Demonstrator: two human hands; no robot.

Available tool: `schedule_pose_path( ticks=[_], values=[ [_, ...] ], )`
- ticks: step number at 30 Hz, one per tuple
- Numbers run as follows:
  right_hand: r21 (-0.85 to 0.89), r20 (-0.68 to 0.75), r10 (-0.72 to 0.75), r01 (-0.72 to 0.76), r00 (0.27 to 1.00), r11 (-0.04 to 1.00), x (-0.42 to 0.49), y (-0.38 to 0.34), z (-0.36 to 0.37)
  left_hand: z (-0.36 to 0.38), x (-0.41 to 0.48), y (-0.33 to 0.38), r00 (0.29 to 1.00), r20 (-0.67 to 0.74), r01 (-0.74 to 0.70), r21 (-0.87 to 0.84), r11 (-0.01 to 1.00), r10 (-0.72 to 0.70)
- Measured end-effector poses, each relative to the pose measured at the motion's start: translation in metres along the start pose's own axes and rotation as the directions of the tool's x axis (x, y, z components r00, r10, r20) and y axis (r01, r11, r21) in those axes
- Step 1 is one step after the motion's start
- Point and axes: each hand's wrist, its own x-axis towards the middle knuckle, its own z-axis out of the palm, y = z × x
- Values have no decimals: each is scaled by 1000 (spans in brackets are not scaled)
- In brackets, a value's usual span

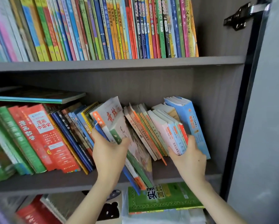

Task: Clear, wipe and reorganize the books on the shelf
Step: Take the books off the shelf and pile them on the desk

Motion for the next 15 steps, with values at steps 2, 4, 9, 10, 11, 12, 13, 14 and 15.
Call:
schedule_pose_path(
  ticks=[2,4,9,10,11,12,13,14,15],
  values=[
    [14,13,7,-7,1000,1000,-3,1,-5,7,-11,1,998,14,65,-67,996,-64],
    [20,-9,-16,16,1000,1000,-11,2,-16,15,-16,2,994,-22,107,-116,987,-110],
    [150,-20,-2,5,1000,989,-30,-13,-58,18,-14,7,980,-88,172,-101,980,-181],
    [194,17,16,-18,1000,981,-34,-20,-68,14,-18,9,980,-87,173,-86,981,-180],
    [237,57,41,-53,998,970,-38,-27,-77,9,-25,12,982,-92,162,-67,985,-167],
    [280,90,60,-83,994,957,-42,-34,-84,2,-33,15,984,-105,143,-46,989,-147],
    [320,112,63,-96,992,943,-47,-40,-91,-7,-44,17,985,-121,125,-18,992,-126],
    [347,118,48,-87,992,934,-51,-45,-96,-17,-54,19,985,-130,115,2,993,-114],
    [371,121,18,-62,992,926,-55,-50,-101,-28,-64,21,985,-139,109,11,994,-106]
  ],
)
